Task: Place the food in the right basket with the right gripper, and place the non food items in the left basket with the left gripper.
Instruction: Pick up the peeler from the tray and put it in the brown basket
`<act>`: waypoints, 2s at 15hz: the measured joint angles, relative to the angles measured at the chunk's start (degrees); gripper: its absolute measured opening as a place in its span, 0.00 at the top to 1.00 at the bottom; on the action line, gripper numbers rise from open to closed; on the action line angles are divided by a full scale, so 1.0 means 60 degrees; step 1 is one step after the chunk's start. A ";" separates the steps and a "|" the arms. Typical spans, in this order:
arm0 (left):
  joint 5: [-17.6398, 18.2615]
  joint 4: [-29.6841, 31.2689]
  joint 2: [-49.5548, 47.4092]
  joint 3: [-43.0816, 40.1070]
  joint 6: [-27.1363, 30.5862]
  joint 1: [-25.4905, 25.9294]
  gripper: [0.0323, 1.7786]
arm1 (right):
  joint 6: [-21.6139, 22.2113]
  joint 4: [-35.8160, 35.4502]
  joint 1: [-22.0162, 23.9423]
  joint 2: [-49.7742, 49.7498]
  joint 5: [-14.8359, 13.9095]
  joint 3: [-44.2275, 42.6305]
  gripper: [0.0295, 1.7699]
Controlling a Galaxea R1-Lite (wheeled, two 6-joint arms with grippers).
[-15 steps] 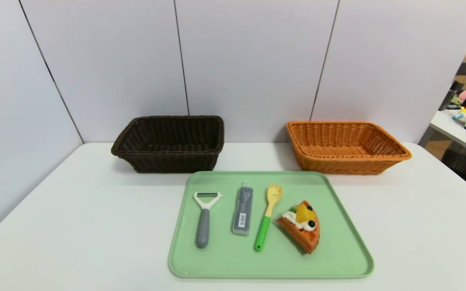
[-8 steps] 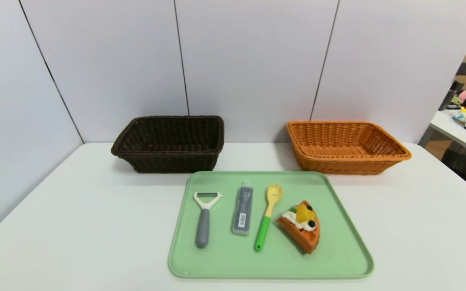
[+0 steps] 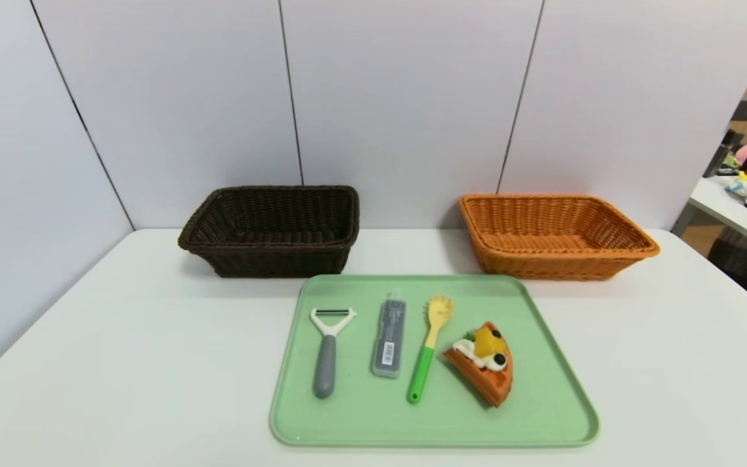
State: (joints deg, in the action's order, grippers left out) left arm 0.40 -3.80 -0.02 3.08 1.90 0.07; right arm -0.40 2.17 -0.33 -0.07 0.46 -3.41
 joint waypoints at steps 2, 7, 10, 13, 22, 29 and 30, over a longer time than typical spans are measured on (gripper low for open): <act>0.0018 -0.0933 0.0030 0.0981 0.0000 -0.0004 0.05 | 0.0000 0.0727 0.0004 0.0000 0.0262 -0.0717 0.04; 0.0378 -0.3513 0.0904 0.3009 0.0018 -0.0012 0.05 | -0.0010 0.2412 -0.0014 0.0719 0.0786 -0.2412 0.04; 0.0878 -0.3531 0.2274 0.3724 0.0008 -0.0012 0.05 | 0.0022 0.2454 -0.0146 0.2028 0.0849 -0.3009 0.04; 0.1536 -0.3549 0.4064 0.4535 -0.0037 -0.0004 0.05 | 0.0305 0.2454 -0.0223 0.3879 0.1140 -0.3625 0.04; 0.1686 -0.3487 0.8989 0.6959 -0.0167 -0.0221 0.05 | 0.0735 0.2656 -0.0331 0.9324 0.1603 -0.6303 0.04; 0.1274 -0.3501 1.0602 0.7774 -0.0963 -0.1142 0.05 | 0.1808 0.2664 -0.1861 1.0407 0.1741 -0.7020 0.04; 0.1274 -0.3501 1.0762 0.7930 -0.1105 -0.1418 0.05 | 0.1983 0.2698 -0.2178 1.0462 0.1690 -0.7034 0.04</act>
State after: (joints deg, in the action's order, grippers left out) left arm 8.05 -24.81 64.55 50.66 -4.73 -8.44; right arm 11.50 18.36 -13.40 62.70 10.61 -45.62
